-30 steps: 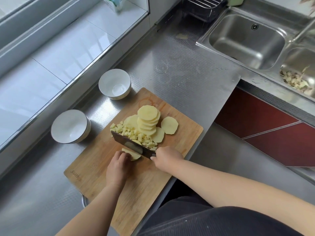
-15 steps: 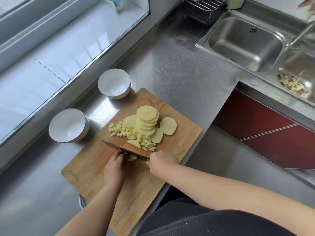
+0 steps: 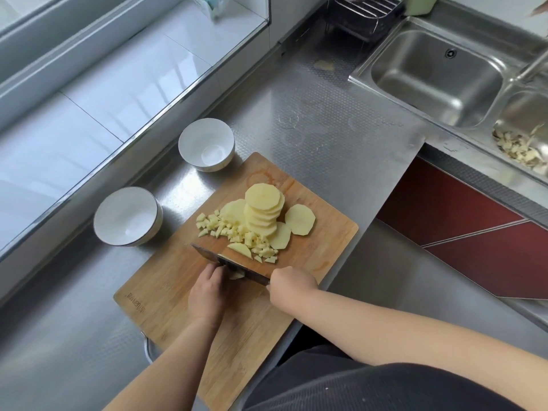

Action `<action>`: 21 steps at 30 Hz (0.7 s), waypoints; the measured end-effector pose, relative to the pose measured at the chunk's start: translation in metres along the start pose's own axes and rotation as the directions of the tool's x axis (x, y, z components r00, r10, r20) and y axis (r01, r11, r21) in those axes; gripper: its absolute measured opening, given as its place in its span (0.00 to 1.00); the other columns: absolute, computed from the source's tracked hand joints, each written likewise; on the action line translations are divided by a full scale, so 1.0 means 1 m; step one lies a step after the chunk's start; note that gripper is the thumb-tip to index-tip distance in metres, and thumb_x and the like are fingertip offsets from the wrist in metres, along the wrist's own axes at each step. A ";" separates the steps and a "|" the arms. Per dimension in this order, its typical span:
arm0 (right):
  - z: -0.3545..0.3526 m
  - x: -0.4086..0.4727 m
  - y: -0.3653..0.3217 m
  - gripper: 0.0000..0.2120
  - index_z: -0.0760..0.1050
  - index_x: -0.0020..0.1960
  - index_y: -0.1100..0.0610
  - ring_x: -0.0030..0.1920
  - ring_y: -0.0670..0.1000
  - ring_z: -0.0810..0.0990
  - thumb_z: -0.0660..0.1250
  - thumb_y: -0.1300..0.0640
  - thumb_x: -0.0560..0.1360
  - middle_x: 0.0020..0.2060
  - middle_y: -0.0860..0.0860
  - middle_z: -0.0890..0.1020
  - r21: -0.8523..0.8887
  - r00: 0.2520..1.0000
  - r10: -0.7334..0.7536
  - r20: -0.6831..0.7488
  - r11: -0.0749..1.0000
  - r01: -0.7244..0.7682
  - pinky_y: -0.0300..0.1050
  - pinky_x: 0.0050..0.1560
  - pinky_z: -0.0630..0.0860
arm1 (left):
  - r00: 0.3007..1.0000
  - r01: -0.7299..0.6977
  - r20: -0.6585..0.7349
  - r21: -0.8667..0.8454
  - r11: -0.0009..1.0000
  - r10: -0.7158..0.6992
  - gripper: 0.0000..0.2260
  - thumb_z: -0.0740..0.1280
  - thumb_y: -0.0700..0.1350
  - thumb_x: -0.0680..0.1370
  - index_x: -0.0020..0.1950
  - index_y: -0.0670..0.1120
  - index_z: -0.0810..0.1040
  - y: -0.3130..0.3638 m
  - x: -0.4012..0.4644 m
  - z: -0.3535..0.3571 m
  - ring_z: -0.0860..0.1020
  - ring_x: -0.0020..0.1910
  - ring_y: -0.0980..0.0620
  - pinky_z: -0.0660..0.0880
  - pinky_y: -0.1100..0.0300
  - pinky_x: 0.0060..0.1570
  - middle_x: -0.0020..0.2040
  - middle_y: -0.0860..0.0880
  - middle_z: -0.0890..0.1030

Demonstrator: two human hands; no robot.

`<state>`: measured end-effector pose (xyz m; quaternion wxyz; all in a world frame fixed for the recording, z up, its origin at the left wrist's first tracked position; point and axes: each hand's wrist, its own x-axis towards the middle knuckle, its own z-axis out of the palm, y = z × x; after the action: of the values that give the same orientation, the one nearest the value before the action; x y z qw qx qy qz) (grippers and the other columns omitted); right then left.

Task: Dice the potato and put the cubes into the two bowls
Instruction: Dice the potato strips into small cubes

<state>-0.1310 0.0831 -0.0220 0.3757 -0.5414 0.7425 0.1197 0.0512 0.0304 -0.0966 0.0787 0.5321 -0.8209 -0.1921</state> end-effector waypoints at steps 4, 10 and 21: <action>0.001 0.002 0.002 0.12 0.77 0.58 0.58 0.52 0.57 0.79 0.60 0.55 0.81 0.53 0.55 0.80 0.013 1.000 -0.006 -0.022 1.000 0.006 0.44 0.41 0.70 | 0.974 -0.154 -0.159 0.046 0.987 0.160 0.08 0.63 0.45 0.77 0.46 0.41 0.79 0.004 0.003 -0.017 0.75 0.37 0.44 0.75 0.52 0.31 0.41 0.45 0.79; 0.004 0.002 0.003 0.14 0.77 0.59 0.59 0.52 0.58 0.80 0.57 0.52 0.82 0.53 0.55 0.80 -0.010 0.999 -0.027 -0.026 1.000 0.027 0.44 0.41 0.71 | 0.960 -0.279 -0.019 -0.030 0.960 0.279 0.05 0.64 0.47 0.79 0.49 0.48 0.78 0.056 0.064 -0.078 0.74 0.41 0.55 0.73 0.60 0.38 0.44 0.54 0.79; 0.004 0.001 0.009 0.14 0.78 0.54 0.60 0.48 0.57 0.80 0.56 0.53 0.83 0.48 0.56 0.81 -0.068 0.985 -0.135 -0.108 0.989 0.128 0.44 0.36 0.68 | 0.459 -0.286 0.864 0.364 0.886 -0.207 0.07 0.70 0.37 0.74 0.51 0.44 0.83 0.084 0.132 -0.080 0.78 0.32 0.55 0.74 0.62 0.32 0.38 0.49 0.82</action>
<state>-0.1377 0.0880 -0.0276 0.3238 -0.6063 0.7212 0.0867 -0.0488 -0.0774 0.0003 -0.4834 0.3358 -0.7728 -0.2373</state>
